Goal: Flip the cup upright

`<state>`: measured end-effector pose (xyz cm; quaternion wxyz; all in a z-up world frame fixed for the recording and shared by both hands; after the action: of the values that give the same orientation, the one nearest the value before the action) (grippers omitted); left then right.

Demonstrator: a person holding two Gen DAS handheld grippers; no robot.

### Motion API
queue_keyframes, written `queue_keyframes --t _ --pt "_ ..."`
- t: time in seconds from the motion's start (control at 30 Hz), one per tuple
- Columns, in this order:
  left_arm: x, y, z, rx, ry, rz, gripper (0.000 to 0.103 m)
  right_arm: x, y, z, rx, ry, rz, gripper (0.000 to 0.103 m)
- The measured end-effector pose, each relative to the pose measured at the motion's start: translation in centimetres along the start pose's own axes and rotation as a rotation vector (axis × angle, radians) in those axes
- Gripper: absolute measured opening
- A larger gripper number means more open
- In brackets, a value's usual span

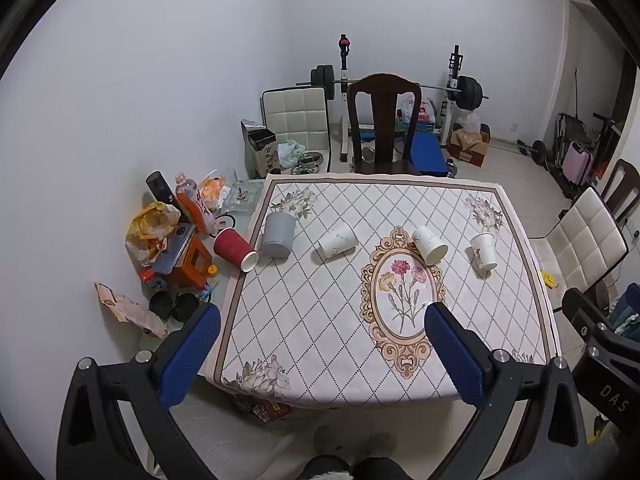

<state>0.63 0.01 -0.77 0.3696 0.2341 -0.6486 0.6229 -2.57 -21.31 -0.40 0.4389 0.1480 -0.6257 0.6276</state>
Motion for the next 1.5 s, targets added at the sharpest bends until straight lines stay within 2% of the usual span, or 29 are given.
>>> queue_keyframes --t 1.5 --pt "0.21 -0.16 0.82 -0.005 0.006 -0.001 0.103 0.46 -0.51 0.76 0.003 0.009 0.013 0.103"
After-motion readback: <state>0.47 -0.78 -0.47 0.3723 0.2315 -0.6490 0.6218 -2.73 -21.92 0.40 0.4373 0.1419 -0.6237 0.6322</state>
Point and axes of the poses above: each gripper's, at about its wrist camera, not at the fingertips, and x roughly against the way its jaws point, z to its right, y to its underside, the point moved 1 cm from there along -x, roughly the way its jaws point, and after that the axes turned 9 degrees about y, right-handed, at the moved point
